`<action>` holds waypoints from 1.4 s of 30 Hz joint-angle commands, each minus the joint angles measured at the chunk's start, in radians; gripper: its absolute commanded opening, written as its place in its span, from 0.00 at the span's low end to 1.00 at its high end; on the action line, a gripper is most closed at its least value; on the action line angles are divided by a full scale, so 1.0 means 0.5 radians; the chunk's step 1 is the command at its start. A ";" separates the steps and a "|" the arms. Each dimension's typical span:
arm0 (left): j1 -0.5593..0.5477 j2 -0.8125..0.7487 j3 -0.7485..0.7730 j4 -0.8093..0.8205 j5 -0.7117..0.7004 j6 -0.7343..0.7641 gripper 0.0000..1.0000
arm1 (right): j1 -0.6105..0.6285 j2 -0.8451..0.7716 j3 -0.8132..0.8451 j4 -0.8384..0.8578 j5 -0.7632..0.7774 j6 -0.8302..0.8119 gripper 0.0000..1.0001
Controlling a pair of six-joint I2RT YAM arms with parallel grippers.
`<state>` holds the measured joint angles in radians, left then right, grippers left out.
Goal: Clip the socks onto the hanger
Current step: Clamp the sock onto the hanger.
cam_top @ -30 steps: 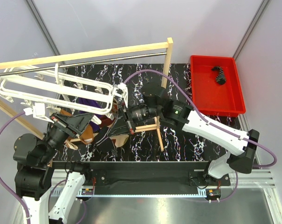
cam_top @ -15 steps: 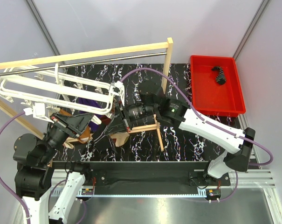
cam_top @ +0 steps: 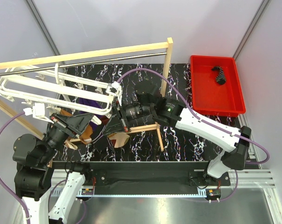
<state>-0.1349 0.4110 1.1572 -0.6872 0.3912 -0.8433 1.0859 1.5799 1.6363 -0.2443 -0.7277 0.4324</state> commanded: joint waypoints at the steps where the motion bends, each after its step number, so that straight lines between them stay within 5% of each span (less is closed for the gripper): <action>1: -0.013 -0.012 0.039 -0.074 0.098 0.017 0.00 | 0.019 -0.003 0.102 0.071 -0.020 -0.036 0.00; 42: -0.013 -0.018 0.045 -0.089 0.092 0.014 0.00 | 0.022 -0.058 0.077 0.065 0.007 -0.067 0.00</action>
<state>-0.1349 0.4110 1.1572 -0.6888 0.3912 -0.8429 1.0859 1.5517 1.6367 -0.2451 -0.7238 0.4160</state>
